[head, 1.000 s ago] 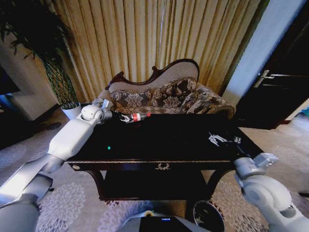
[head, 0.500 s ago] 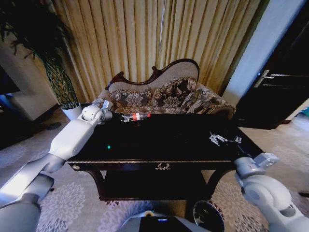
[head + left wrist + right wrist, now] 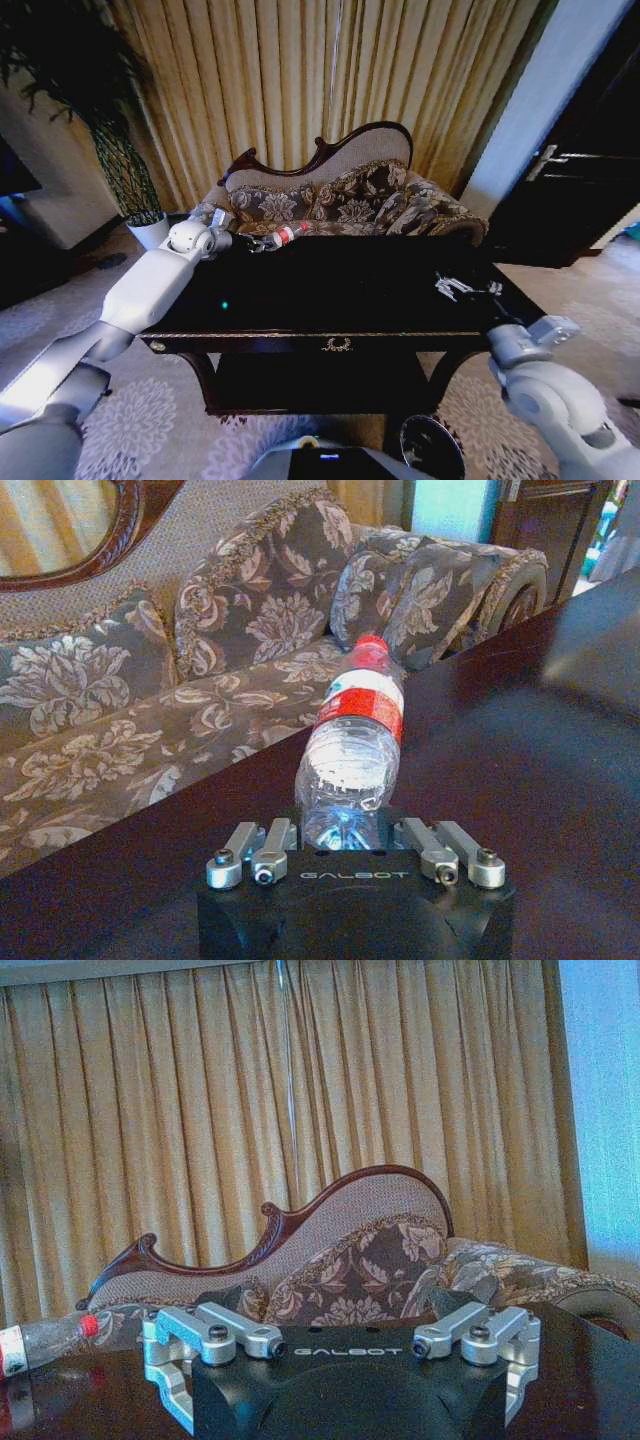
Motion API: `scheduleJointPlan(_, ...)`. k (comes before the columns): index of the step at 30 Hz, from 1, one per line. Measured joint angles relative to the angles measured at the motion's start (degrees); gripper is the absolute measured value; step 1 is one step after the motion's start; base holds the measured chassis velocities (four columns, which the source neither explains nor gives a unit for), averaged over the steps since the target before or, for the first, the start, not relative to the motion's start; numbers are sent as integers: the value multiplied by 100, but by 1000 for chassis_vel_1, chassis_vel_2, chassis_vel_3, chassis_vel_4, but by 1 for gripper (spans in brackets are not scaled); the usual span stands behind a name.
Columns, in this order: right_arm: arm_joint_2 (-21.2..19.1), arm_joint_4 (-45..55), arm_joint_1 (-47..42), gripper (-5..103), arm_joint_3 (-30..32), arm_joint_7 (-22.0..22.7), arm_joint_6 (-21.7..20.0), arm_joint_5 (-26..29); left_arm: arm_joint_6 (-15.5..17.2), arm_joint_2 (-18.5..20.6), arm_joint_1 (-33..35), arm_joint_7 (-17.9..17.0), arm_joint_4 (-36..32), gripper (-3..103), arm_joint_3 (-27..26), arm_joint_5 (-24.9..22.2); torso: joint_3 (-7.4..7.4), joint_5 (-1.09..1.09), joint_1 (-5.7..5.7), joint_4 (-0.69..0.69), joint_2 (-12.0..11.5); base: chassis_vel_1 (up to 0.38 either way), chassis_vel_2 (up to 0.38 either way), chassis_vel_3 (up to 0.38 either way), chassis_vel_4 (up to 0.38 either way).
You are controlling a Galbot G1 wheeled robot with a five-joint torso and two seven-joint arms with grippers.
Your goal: Move to the front of the table and place the trash on the table into the trash bin.
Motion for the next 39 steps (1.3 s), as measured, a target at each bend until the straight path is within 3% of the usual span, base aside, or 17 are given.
scheduleJointPlan(4,7,33,-23,100,13,2,4,0,-83,55,103,-37,-121,36,-64,-129,0,0,0,0,0,0,0,0,0)
scheduleJointPlan(6,2,54,-40,100,33,5,5,1,-560,96,181,-96,-221,36,-179,-156,0,0,0,0,0,0,0,0,0)
scheduleJointPlan(8,-8,60,-41,100,33,5,5,2,-694,97,181,-143,-256,36,-204,-128,0,0,0,0,0,0,0,0,0)
scheduleJointPlan(10,-46,95,-44,100,34,8,5,7,-1225,127,228,-267,-362,36,-252,-34,0,0,0,-1,0,0,0,0,0)
scheduleJointPlan(11,-46,95,-44,100,34,8,5,7,-1225,127,228,-267,-362,36,-252,-34,0,0,0,-1,0,0,0,0,0)
scheduleJointPlan(13,-100,136,-61,100,60,12,5,107,-1614,191,379,-528,-632,36,-339,-66,0,0,0,-1,0,0,0,0,0)
scheduleJointPlan(14,-100,136,-61,100,60,12,5,107,-1614,191,379,-528,-632,36,-339,-66,0,0,0,-1,0,0,0,0,0)
scheduleJointPlan(16,-243,271,-80,100,69,95,5,515,-2006,326,628,-768,-962,36,-439,-99,0,1,0,-1,0,0,0,0,0)
scheduleJointPlan(19,-342,340,-81,100,47,147,16,709,-2227,386,758,-884,-1096,36,-482,-128,0,-1,0,1,0,0,0,0,0)
scheduleJointPlan(21,-637,487,-6,100,-55,183,43,1091,-2617,498,1116,-1408,-1475,36,-707,-287,0,-1,0,1,0,0,0,0,0)
scheduleJointPlan(22,-637,487,-6,100,-55,183,43,1091,-2617,498,1116,-1408,-1475,36,-707,-287,0,-1,0,1,0,0,0,0,0)
scheduleJointPlan(24,-909,561,151,100,-178,191,-2,1291,-2833,551,1437,-1835,-1783,36,-981,-379,0,0,0,-1,0,0,0,0,0)
scheduleJointPlan(30,-1530,738,587,100,-481,190,-250,1757,-3139,705,2272,-2362,-2572,36,-1657,-411,0,0,0,2,0,0,0,0,0)
scheduleJointPlan(35,-1887,803,846,100,-674,33,-314,1970,-3217,873,2710,-2610,-3243,36,-1899,-528,0,0,0,-1,0,0,0,0,0)
scheduleJointPlan(39,-2237,792,1623,100,-1061,-30,-320,2539,-3230,1046,2884,-2737,-3763,36,-1991,-531,0,1,0,-2,0,0,0,0,0)
